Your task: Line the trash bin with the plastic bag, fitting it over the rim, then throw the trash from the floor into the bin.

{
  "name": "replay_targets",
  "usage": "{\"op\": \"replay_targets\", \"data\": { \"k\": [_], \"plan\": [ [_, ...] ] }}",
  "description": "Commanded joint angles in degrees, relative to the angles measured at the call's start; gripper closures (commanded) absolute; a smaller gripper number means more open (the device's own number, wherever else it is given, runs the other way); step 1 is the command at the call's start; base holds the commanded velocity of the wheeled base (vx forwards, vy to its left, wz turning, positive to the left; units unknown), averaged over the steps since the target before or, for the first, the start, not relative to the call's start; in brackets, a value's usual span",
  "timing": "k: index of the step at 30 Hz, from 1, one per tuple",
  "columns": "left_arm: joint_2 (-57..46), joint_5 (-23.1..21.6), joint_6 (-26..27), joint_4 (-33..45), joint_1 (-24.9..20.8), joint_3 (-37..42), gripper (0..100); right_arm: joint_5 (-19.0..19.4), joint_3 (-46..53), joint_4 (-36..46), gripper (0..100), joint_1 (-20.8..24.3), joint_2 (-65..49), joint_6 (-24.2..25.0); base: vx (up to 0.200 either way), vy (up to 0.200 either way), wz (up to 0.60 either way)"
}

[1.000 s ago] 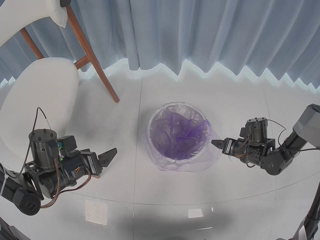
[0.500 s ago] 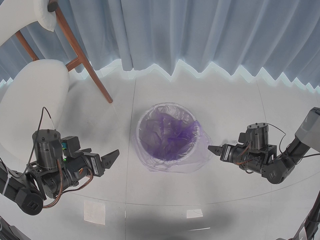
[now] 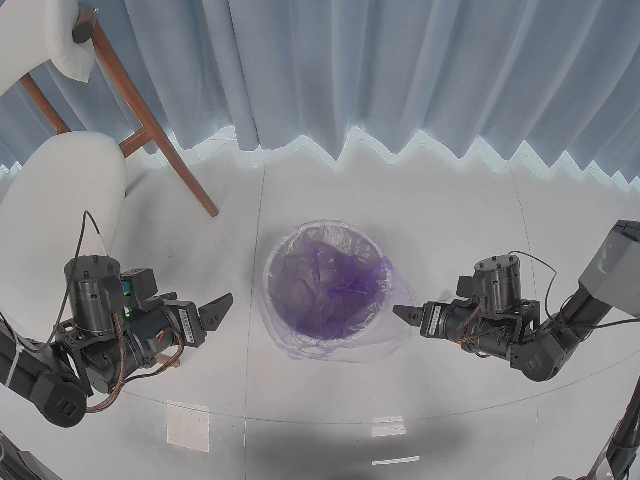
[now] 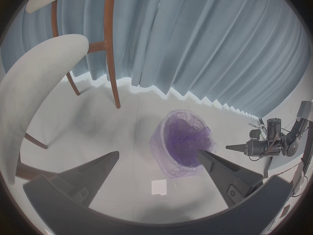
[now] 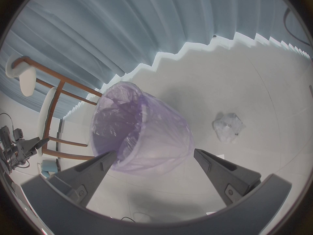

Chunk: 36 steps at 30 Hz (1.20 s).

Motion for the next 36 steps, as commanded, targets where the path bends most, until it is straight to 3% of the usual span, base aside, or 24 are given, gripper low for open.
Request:
{"op": "replay_targets", "data": {
  "k": [1,7,14,19,30,31,36],
  "plan": [
    [0.1,0.6,0.0,0.0,-0.5,-0.2,0,-0.1,-0.8,-0.2,0,0.0,1.2,0.1,0.2,0.0,0.0],
    [0.4,0.9,0.2,0.4,-0.9,0.0,0,-0.3,-6.2,0.7,0,0.3,4.3,2.8,0.033,0.0,0.0],
    [0.8,0.8,0.3,0.7,-2.5,1.2,0,-0.9,-5.9,3.0,0,2.5,6.7,4.9,0.0,0.0,0.0],
    [1.7,0.8,0.3,0.6,-4.6,1.4,0,-1.1,-7.7,2.7,0,3.8,10.4,5.0,0.0,0.0,0.0],
    [1.9,1.3,0.4,0.7,-4.7,3.0,0,-1.9,-17.2,3.3,0,3.8,17.6,5.0,0.0,0.0,0.0],
    [1.9,1.3,0.3,0.7,-4.6,2.9,0,-2.2,-17.9,3.3,100,3.8,18.1,4.9,0.0,0.0,0.0],
    [1.9,1.3,0.3,0.7,-4.6,2.9,0,-2.3,-18.7,3.5,100,3.8,19.1,4.0,0.0,0.0,0.0]
  ]
}}
